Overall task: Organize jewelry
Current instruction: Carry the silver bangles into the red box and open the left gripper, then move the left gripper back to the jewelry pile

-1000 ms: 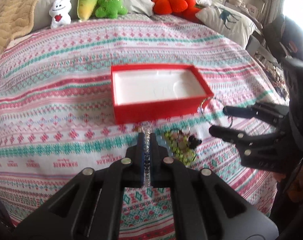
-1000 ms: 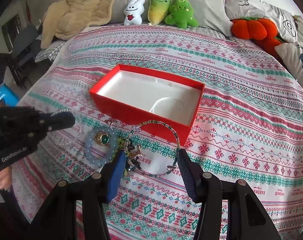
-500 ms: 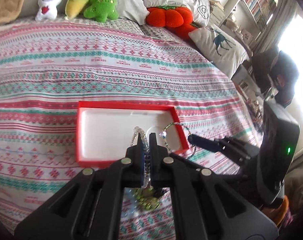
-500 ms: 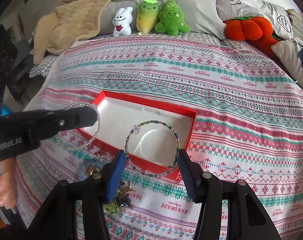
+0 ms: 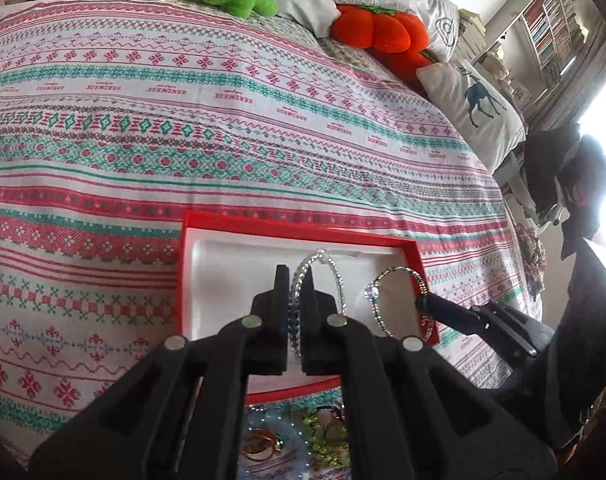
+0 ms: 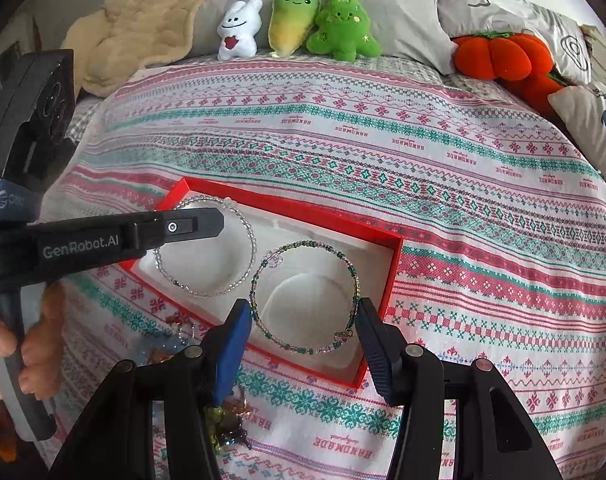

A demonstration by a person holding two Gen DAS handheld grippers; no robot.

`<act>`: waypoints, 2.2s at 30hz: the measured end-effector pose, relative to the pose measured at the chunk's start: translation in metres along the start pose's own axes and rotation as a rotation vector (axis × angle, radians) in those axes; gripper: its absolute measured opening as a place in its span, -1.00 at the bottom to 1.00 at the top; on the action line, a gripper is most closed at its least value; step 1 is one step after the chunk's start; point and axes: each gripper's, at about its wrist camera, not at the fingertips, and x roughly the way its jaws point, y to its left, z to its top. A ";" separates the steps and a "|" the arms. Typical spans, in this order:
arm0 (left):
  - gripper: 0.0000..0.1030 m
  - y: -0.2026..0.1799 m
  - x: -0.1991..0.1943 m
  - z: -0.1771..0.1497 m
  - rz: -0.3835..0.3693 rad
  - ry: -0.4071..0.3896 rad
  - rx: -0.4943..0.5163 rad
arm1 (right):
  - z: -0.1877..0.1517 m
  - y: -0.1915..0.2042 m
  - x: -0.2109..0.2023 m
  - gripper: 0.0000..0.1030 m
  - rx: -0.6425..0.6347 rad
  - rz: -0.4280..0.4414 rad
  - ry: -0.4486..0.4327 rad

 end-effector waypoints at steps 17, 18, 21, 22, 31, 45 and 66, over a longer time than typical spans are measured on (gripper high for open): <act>0.24 -0.020 -0.042 -0.010 0.207 -0.058 0.175 | -0.002 -0.004 -0.026 0.26 -0.017 -0.005 -0.048; 0.27 -0.020 -0.047 -0.013 0.221 -0.062 0.186 | -0.004 -0.005 -0.029 0.27 -0.015 -0.004 -0.048; 0.41 -0.019 -0.055 -0.023 0.259 -0.056 0.198 | -0.011 -0.009 -0.040 0.31 -0.013 -0.003 -0.047; 0.46 -0.018 -0.056 -0.026 0.267 -0.053 0.200 | -0.013 -0.010 -0.043 0.34 -0.013 -0.004 -0.048; 0.59 -0.016 -0.069 -0.057 0.326 -0.008 0.204 | -0.041 -0.011 -0.059 0.42 -0.020 -0.007 -0.029; 0.60 0.005 -0.071 -0.110 0.391 0.097 0.221 | -0.087 -0.007 -0.059 0.49 0.006 -0.004 0.020; 0.60 0.004 -0.053 -0.121 0.244 0.112 0.214 | -0.102 0.012 -0.036 0.50 -0.018 0.094 0.074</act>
